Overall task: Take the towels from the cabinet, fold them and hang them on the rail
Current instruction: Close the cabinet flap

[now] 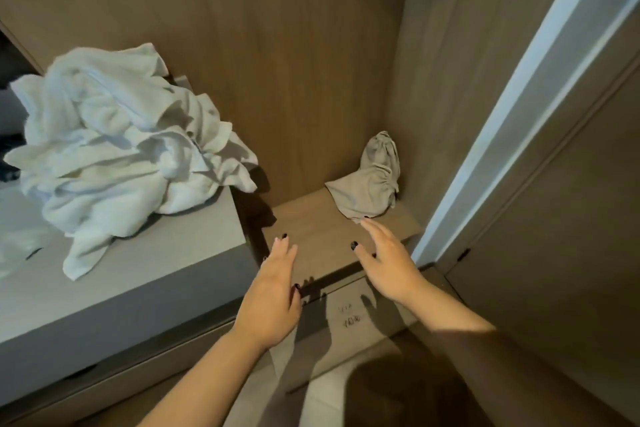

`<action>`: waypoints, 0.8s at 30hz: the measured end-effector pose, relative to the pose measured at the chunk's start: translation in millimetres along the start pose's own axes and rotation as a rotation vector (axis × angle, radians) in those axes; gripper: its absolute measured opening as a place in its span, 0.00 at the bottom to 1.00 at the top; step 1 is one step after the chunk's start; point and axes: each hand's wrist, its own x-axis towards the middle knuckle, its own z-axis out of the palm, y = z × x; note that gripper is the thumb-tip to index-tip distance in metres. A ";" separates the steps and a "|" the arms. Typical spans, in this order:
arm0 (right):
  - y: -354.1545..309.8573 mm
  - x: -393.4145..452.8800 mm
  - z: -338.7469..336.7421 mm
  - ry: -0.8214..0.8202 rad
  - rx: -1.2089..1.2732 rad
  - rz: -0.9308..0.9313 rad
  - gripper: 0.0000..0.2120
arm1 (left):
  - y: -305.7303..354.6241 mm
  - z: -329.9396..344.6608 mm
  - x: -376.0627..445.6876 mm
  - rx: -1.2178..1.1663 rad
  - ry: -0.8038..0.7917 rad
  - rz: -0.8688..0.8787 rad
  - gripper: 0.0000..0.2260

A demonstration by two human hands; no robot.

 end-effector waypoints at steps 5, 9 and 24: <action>62.1 -11.3 41.2 0.099 0.099 0.210 0.23 | -22.7 73.0 3.1 0.005 -0.145 -0.032 0.36; 128.7 -5.1 93.5 0.132 0.067 0.254 0.24 | -52.1 145.0 6.6 0.025 -0.219 -0.035 0.37; 453.5 71.9 330.8 0.286 0.477 0.516 0.13 | -217.2 528.3 25.5 -0.071 -0.282 -0.258 0.48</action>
